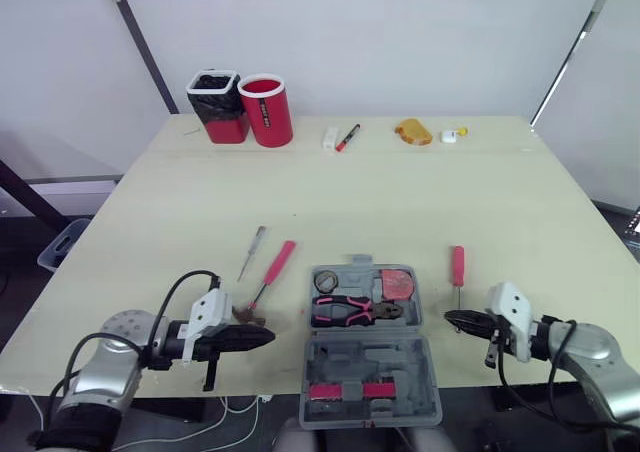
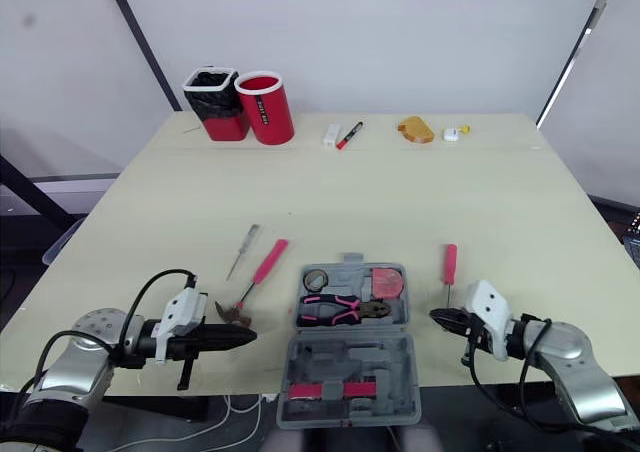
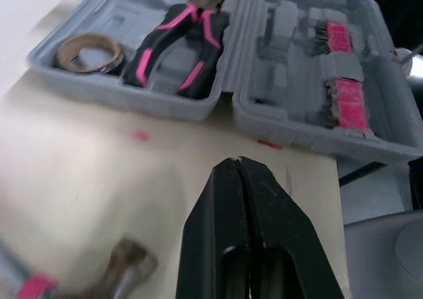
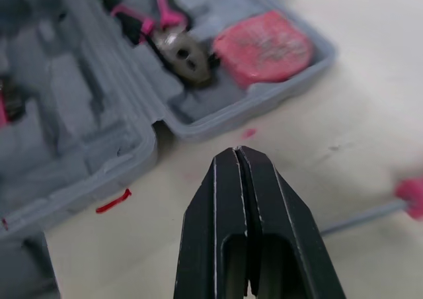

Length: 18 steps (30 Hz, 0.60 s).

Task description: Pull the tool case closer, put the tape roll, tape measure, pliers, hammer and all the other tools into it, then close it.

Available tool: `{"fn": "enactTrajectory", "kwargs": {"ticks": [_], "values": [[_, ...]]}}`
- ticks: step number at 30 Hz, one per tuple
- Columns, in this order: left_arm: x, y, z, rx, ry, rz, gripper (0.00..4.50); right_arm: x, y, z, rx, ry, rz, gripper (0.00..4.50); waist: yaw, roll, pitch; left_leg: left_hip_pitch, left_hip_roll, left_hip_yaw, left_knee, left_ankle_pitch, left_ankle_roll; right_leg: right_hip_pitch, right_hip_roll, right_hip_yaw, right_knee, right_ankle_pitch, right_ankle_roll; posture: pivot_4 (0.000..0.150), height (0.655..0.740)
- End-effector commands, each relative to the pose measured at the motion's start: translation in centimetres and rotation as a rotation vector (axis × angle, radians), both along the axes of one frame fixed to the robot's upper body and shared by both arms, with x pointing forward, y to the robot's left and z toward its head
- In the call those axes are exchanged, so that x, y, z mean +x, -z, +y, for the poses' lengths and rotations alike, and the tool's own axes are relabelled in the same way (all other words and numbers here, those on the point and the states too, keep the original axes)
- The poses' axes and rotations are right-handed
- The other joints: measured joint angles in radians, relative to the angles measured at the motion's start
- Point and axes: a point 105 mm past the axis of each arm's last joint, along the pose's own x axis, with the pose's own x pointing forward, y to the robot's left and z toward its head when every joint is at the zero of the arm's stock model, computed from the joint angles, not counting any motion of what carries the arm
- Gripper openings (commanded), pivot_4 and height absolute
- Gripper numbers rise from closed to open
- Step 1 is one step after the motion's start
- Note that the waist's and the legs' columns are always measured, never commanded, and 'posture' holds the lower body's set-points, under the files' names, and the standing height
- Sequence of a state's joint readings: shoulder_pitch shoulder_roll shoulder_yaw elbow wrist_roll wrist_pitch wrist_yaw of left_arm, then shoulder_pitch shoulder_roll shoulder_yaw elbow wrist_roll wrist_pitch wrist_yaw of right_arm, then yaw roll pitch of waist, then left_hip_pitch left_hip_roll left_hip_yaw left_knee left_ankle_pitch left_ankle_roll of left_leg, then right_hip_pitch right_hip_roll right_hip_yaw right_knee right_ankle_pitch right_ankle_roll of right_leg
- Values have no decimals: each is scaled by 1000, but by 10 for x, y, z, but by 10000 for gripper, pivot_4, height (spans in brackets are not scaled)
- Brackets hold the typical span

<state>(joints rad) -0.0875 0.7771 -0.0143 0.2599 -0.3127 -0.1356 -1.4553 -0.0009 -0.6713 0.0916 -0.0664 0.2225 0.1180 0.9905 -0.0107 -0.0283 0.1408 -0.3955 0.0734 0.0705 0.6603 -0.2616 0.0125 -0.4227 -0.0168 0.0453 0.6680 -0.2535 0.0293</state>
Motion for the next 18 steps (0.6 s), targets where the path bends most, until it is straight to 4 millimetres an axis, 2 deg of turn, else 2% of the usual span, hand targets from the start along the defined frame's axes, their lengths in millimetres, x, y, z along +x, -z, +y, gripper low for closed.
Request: {"fn": "enactTrajectory", "kwargs": {"ticks": [1, 5, 10, 18], "values": [[1, 3, -4, 22, 31, 3, 648, -2, 6, 5, -60, -61, 8, 0, 1, 0, 0, 0, 0, 0, 0, 0, 0, 0, 0, 0, 0, 0, 0, 1500, 7400], [5, 15, -5, 92, 42, 28, 648, -2, 14, 15, -97, -105, 28, 0, 0, 0, 0, 0, 0, 0, 0, 0, 0, 0, 0, 0, 0, 0, 0, 1500, 7400], [10, 15, -15, 89, 61, 28, 648, 2, 18, 22, -102, -104, 27, 0, 0, 0, 0, -1, 0, 0, 1, 0, 0, 0, 0, 0, 0, 0, 0, 1500, 7400], [12, 23, -26, 93, 95, 47, 648, 3, 26, 23, -131, -114, 29, 0, 0, 0, 0, -2, 0, 0, 5, 0, 0, 0, 0, 0, 2, 0, 0, 1500, 7400]]}}
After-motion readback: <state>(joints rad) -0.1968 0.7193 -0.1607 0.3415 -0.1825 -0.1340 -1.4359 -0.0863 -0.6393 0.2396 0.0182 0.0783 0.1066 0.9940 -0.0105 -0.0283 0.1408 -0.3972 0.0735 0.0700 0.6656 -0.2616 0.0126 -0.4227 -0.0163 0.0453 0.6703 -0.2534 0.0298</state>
